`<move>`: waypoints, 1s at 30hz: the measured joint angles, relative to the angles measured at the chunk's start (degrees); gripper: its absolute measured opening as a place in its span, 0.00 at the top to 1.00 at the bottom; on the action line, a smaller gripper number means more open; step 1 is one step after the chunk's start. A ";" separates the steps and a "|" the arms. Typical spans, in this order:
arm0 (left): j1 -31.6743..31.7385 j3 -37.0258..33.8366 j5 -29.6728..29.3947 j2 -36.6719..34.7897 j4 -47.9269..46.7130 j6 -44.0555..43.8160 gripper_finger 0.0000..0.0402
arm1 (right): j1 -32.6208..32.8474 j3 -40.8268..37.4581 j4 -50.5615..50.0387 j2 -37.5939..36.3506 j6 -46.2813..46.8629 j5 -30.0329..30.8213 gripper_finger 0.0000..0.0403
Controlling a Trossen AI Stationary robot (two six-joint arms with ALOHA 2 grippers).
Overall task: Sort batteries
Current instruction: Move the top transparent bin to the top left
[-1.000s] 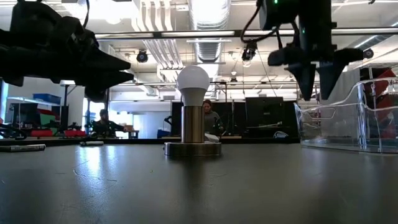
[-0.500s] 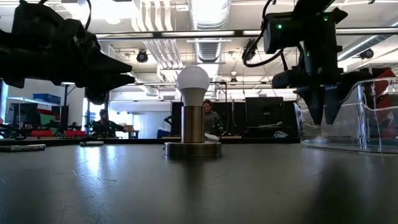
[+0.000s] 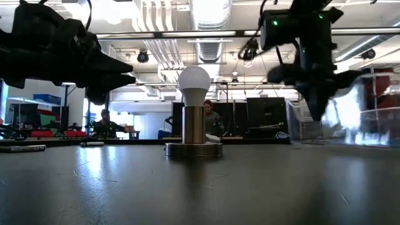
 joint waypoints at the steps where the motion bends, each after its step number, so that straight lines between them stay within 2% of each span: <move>1: 0.00 0.00 0.00 0.16 0.08 0.00 0.65 | -0.67 1.28 0.12 0.00 -0.61 0.11 0.98; 4: 0.00 0.00 -0.02 0.59 0.43 0.00 0.65 | -3.18 5.29 1.07 0.00 -3.27 1.44 0.98; 8: 0.00 0.00 -0.02 1.26 1.80 -0.43 0.65 | -7.19 8.38 7.17 0.00 -5.86 4.44 0.97; 15: 0.00 0.02 -0.02 2.06 1.87 -0.44 0.65 | -13.01 8.55 21.54 3.78 -6.58 2.41 0.97; 24: -0.02 0.02 -0.02 2.01 2.26 -0.42 0.65 | -15.92 8.58 26.52 10.75 -6.97 -0.35 0.97; 30: -0.02 0.02 -0.02 2.02 2.20 -0.42 0.65 | -17.74 11.06 26.64 14.95 -5.01 0.32 0.96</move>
